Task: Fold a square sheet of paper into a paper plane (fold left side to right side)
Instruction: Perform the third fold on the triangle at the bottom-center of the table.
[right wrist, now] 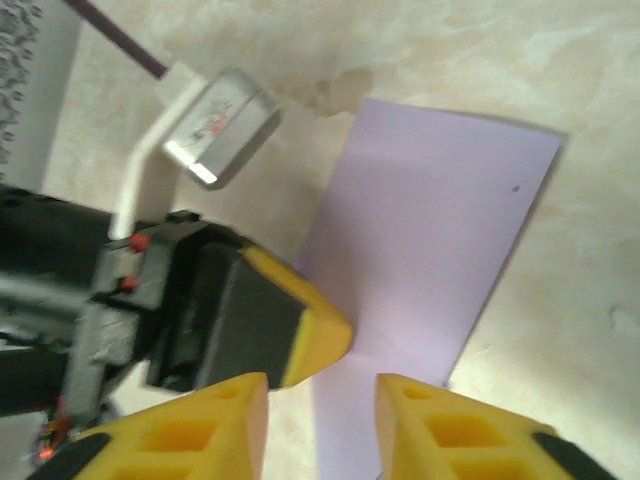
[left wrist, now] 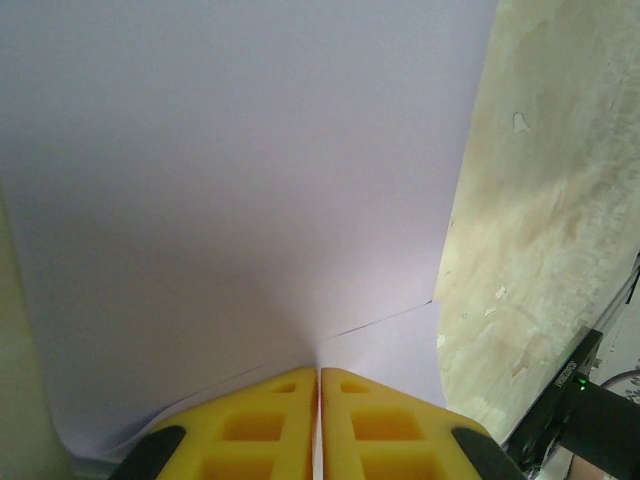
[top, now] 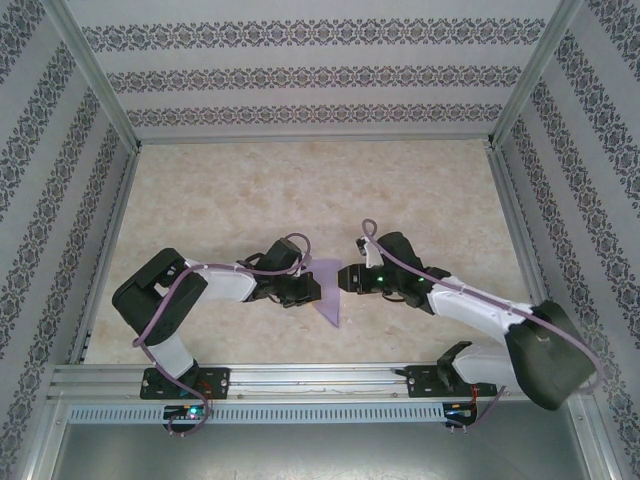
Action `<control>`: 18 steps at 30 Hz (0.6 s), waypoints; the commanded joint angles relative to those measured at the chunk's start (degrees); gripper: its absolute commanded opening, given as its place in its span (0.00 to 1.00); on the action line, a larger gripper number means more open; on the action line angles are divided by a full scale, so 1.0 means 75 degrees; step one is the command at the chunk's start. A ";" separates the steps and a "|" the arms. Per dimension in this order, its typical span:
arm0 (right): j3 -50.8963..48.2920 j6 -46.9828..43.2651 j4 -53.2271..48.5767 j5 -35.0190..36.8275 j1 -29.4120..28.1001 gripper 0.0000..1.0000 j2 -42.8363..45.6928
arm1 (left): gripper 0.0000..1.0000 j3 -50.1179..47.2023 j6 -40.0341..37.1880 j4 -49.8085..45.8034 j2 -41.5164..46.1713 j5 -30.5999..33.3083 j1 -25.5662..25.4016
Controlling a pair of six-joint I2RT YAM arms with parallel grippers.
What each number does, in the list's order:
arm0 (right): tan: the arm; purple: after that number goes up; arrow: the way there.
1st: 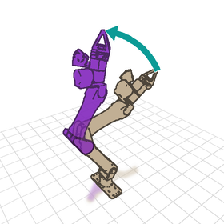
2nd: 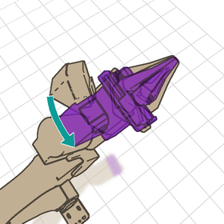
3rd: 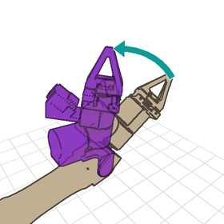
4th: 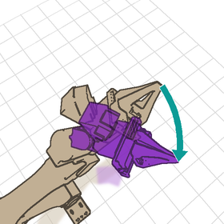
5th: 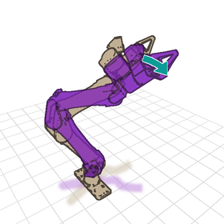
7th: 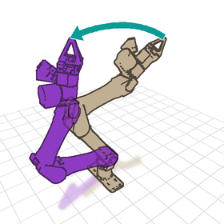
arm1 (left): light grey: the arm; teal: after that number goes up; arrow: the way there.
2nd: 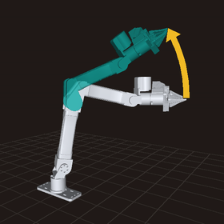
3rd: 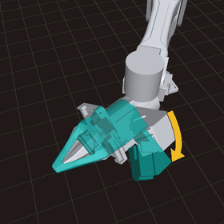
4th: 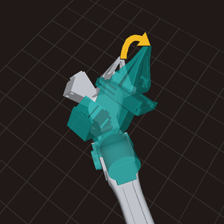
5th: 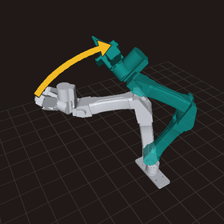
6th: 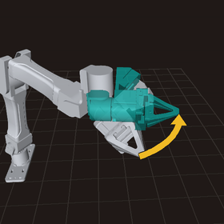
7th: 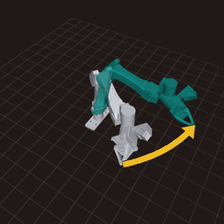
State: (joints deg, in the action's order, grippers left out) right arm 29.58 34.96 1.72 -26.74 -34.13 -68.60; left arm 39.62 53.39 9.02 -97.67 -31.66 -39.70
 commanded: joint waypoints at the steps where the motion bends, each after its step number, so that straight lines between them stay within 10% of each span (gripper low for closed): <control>1: -0.0176 0.0494 -0.0675 -0.0681 -0.0072 0.25 0.0492 | 0.10 -0.0351 0.0148 -0.0538 -0.0103 0.0574 -0.0085; 7: -0.0922 0.1908 0.0456 -0.1037 -0.0894 0.07 0.0648 | 0.10 -0.0357 0.0147 -0.0546 -0.0148 0.0616 -0.0085; 18: -0.0608 0.2336 0.1010 -0.0965 -0.1462 0.04 -0.0752 | 0.10 -0.0306 0.0113 -0.0553 -0.0207 0.0618 -0.0085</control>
State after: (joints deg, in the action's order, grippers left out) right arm 22.87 51.18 7.11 -33.52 -44.18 -72.53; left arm 39.22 54.11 9.61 -97.45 -31.29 -39.77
